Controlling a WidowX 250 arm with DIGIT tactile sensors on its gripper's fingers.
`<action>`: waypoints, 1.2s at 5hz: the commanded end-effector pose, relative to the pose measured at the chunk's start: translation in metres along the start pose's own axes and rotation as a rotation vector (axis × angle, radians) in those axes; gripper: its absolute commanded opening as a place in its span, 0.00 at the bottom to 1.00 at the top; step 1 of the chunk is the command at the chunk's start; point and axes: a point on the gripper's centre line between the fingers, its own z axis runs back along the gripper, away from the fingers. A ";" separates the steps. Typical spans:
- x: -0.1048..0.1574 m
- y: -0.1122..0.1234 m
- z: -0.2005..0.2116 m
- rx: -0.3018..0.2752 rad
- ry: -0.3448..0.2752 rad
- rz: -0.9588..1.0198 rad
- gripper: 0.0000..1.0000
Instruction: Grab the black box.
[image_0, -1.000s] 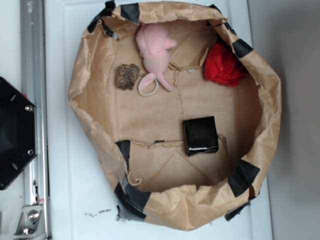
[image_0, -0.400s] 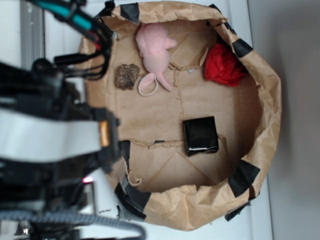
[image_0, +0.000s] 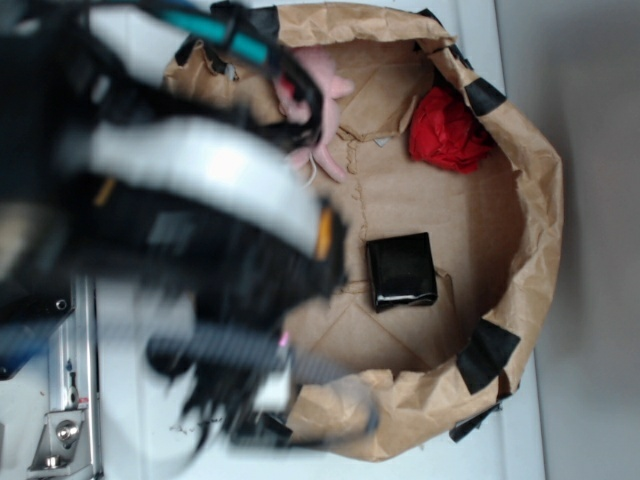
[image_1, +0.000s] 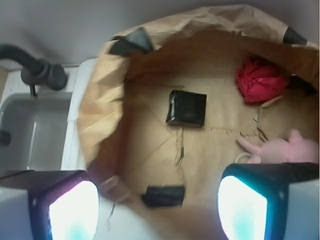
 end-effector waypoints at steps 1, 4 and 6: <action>0.008 0.001 0.011 0.004 -0.043 0.014 1.00; 0.042 0.010 -0.027 0.034 -0.093 0.089 1.00; 0.068 0.020 -0.063 -0.022 -0.175 0.039 1.00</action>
